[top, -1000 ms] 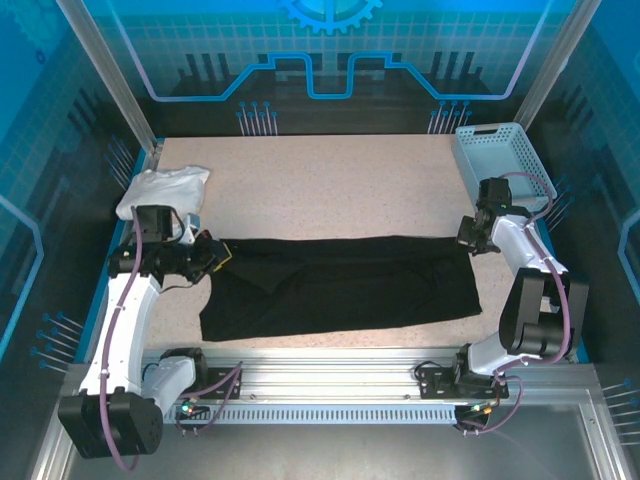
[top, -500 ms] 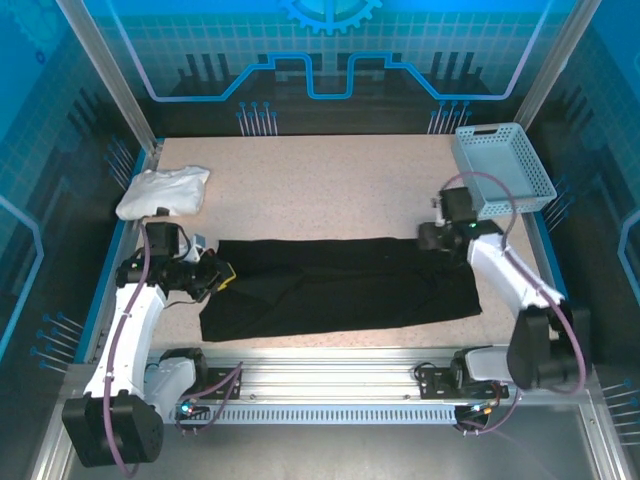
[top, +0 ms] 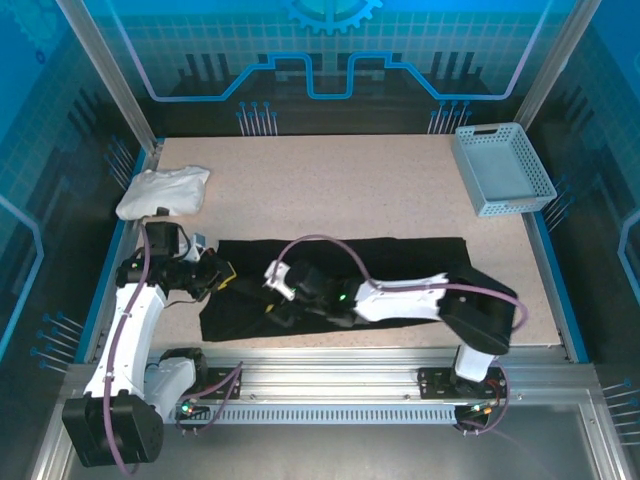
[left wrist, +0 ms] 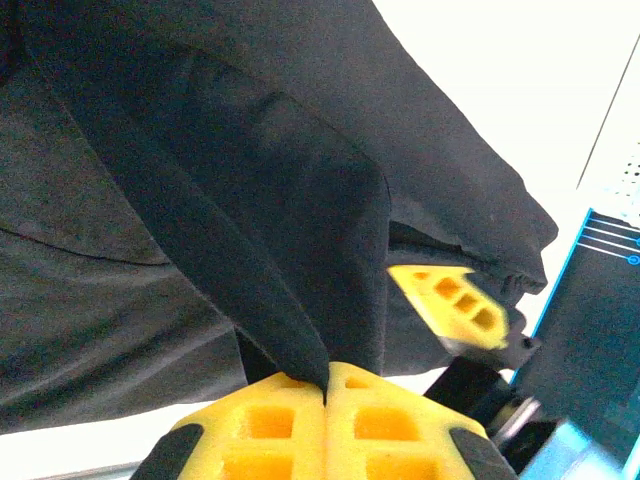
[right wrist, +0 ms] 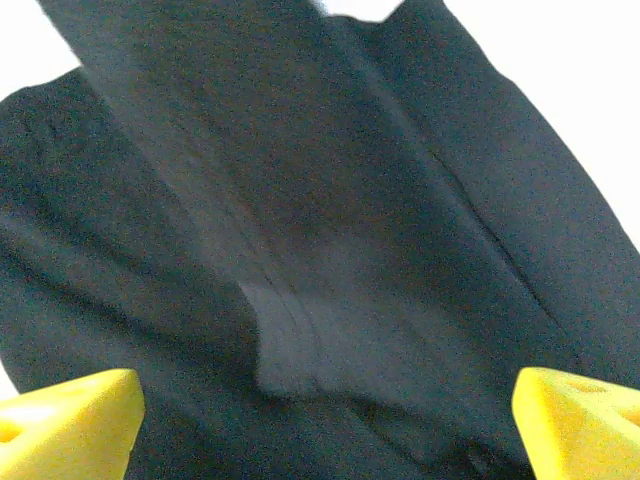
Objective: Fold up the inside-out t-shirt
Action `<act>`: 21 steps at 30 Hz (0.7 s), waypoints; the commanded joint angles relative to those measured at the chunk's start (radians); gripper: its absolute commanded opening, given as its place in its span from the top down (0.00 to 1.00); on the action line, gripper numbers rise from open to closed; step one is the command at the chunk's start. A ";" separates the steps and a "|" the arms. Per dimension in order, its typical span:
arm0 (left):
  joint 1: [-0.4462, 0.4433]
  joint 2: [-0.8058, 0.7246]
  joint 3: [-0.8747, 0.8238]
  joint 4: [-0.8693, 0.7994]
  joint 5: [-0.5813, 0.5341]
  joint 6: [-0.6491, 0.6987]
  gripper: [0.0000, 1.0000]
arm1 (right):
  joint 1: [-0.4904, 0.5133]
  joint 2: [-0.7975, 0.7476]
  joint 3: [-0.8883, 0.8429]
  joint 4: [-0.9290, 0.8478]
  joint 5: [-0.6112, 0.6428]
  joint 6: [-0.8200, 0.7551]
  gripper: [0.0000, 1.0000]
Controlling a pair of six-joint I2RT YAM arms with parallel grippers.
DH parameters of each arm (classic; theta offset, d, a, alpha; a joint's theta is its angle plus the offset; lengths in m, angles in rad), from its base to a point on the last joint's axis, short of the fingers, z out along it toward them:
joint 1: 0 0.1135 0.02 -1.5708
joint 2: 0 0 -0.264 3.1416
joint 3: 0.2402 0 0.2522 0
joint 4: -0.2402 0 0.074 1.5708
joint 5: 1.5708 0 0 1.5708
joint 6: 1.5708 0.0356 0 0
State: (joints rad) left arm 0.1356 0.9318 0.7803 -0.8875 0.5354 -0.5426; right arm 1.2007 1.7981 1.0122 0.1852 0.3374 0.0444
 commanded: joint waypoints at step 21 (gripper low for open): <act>0.009 -0.015 -0.028 0.030 0.027 -0.018 1.00 | 0.101 0.157 0.108 0.195 0.732 -0.031 0.31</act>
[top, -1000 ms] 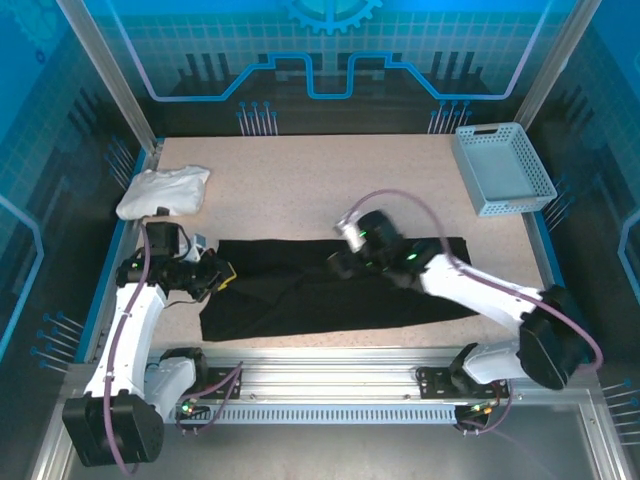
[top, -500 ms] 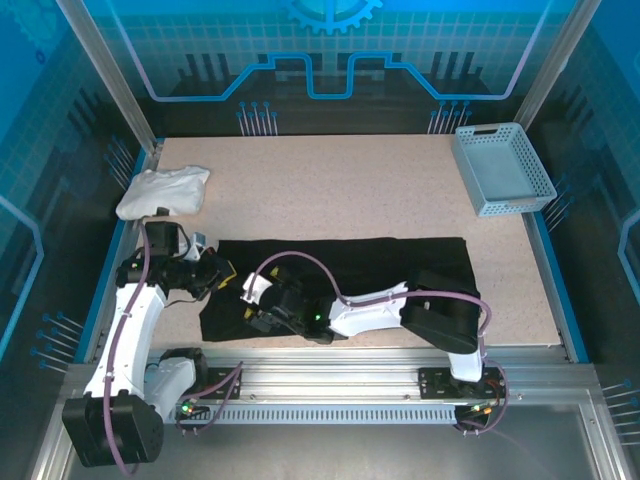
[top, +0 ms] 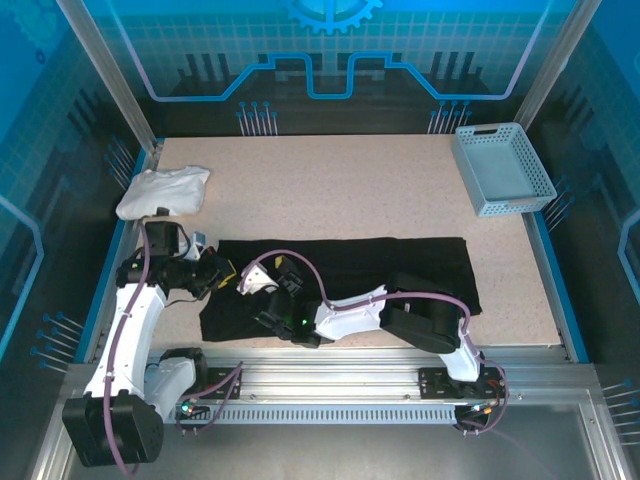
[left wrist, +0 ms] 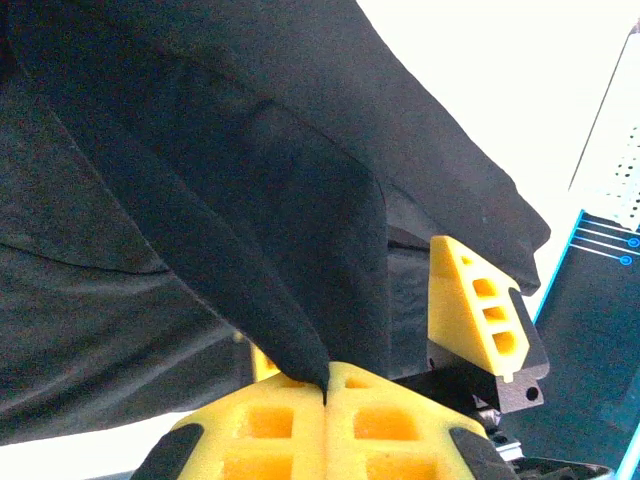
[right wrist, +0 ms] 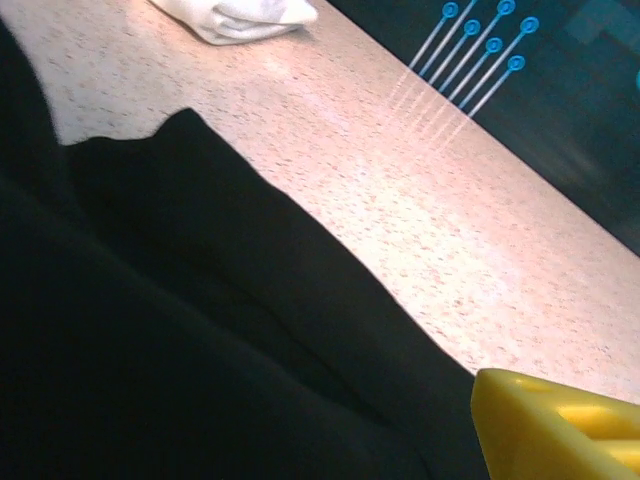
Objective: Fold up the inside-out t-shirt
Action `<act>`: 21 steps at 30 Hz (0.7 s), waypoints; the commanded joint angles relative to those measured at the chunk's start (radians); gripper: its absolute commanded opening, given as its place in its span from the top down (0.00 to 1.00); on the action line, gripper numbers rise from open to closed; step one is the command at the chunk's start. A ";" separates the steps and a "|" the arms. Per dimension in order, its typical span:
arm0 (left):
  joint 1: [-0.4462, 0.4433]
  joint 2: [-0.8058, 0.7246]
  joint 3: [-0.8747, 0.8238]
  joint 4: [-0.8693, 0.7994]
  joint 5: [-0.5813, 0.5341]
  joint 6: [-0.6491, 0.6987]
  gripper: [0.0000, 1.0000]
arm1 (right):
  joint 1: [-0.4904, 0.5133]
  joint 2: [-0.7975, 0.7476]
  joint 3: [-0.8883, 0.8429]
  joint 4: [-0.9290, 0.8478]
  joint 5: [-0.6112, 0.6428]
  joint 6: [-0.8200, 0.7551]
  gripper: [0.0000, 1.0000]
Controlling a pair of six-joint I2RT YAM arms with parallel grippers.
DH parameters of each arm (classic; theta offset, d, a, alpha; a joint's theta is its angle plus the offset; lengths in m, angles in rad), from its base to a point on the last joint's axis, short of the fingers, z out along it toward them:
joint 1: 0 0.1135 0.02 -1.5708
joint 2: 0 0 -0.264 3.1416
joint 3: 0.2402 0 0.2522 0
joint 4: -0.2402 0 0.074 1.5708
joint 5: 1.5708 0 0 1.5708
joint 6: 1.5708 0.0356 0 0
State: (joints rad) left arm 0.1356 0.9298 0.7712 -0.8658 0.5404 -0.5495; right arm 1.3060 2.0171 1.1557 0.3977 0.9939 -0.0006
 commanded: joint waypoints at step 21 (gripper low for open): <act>-0.005 -0.031 -0.035 -0.088 -0.090 -0.004 0.94 | -0.072 -0.323 -0.224 -0.397 -0.560 -0.130 0.95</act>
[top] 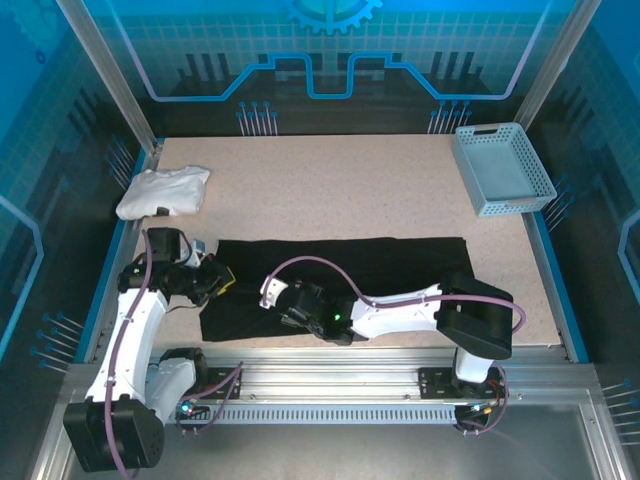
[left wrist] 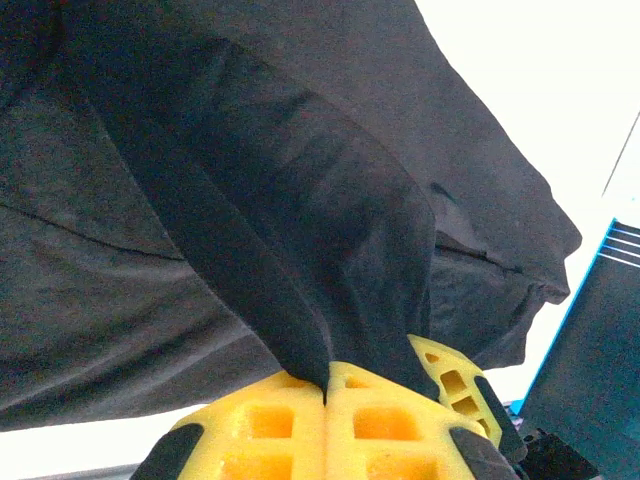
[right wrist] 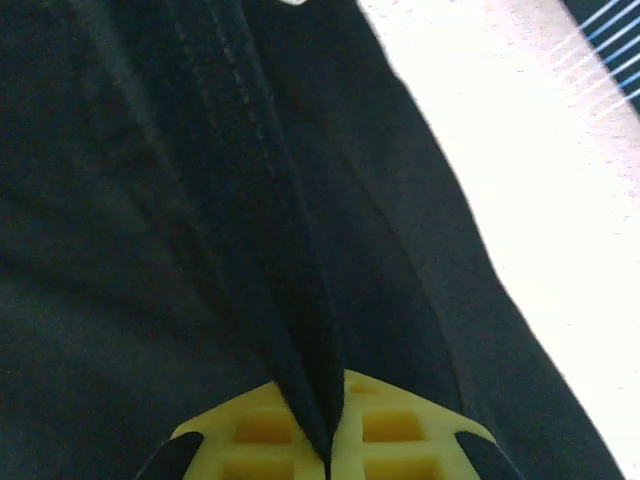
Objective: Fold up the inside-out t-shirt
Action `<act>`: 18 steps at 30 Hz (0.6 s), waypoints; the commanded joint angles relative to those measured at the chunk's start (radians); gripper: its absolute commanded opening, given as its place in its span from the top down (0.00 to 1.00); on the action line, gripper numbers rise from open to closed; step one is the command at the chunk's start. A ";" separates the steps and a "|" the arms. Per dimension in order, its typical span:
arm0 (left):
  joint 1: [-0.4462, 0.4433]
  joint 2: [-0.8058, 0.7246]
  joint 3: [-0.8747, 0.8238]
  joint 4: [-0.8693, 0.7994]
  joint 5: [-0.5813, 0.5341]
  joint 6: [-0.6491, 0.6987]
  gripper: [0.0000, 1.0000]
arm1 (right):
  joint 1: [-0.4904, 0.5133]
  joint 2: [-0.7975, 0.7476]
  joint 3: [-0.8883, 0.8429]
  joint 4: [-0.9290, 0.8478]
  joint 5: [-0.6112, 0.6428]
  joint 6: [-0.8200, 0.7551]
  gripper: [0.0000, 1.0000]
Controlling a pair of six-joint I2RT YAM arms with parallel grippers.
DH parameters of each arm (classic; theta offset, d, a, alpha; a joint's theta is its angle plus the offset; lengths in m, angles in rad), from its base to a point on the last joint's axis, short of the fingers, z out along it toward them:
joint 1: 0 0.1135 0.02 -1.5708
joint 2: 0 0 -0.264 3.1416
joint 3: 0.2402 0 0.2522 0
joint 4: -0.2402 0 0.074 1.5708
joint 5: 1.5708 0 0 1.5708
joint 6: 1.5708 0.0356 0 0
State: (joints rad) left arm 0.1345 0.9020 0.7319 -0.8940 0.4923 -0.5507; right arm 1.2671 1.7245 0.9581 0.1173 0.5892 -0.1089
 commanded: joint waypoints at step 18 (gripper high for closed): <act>-0.083 0.019 0.001 0.278 -0.274 -0.131 0.34 | -0.265 -0.212 -0.053 -0.227 -0.728 0.099 0.49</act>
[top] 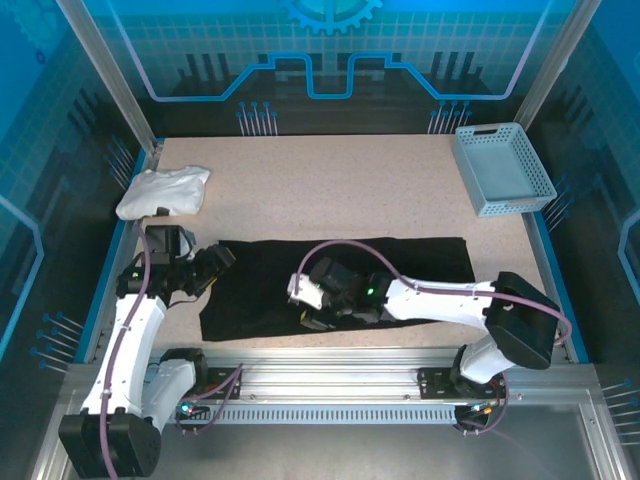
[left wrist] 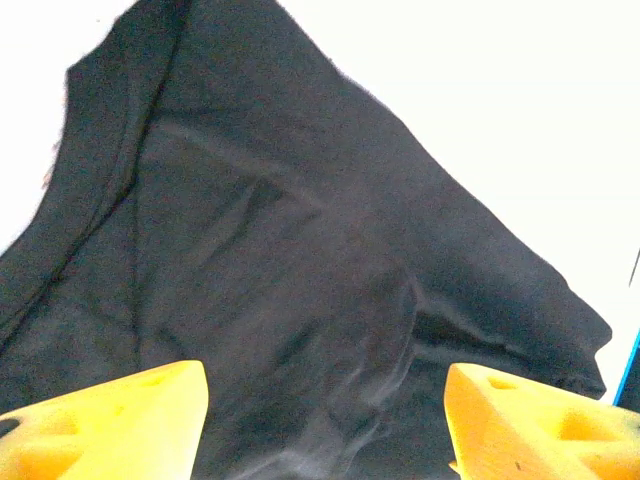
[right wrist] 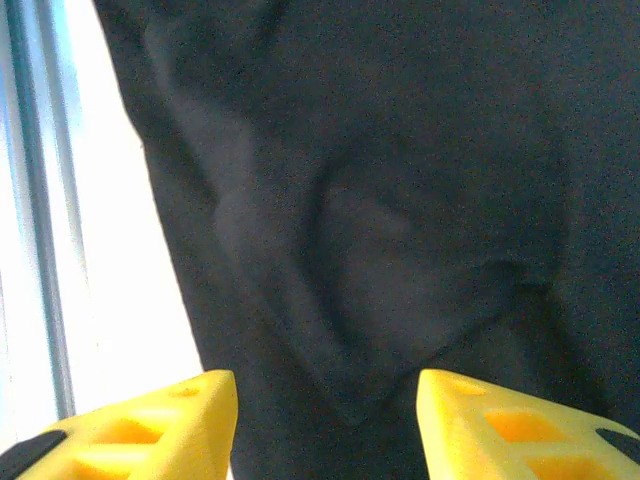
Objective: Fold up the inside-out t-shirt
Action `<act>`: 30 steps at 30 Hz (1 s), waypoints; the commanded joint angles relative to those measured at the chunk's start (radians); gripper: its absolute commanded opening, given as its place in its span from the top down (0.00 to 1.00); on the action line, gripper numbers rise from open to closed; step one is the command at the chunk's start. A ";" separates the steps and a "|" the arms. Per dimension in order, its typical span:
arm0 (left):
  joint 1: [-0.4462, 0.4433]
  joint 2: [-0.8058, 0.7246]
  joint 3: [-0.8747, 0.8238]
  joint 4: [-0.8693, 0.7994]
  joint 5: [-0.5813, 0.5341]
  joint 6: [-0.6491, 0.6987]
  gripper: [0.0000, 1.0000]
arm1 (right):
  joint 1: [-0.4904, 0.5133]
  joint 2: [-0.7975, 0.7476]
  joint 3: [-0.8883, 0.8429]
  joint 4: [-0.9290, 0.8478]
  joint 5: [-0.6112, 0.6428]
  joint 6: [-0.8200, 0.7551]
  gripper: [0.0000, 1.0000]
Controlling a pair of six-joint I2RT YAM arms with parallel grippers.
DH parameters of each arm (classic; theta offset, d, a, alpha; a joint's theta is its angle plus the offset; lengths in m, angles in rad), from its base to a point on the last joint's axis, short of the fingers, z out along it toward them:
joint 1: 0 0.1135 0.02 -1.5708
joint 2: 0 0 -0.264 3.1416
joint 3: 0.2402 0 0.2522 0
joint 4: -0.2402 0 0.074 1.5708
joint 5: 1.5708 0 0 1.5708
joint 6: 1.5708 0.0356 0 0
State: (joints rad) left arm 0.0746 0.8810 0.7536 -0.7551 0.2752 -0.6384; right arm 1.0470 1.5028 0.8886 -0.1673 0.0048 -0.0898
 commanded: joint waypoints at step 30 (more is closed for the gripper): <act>-0.069 0.554 -0.144 0.443 -0.109 0.031 0.06 | -0.073 0.151 0.050 0.115 -0.059 0.393 0.63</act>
State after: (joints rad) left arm 0.0227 1.4075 0.6518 -0.3172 0.0654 -0.6239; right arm 0.9878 1.7031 0.9604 -0.0586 -0.0425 0.2924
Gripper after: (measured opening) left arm 0.950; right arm 0.366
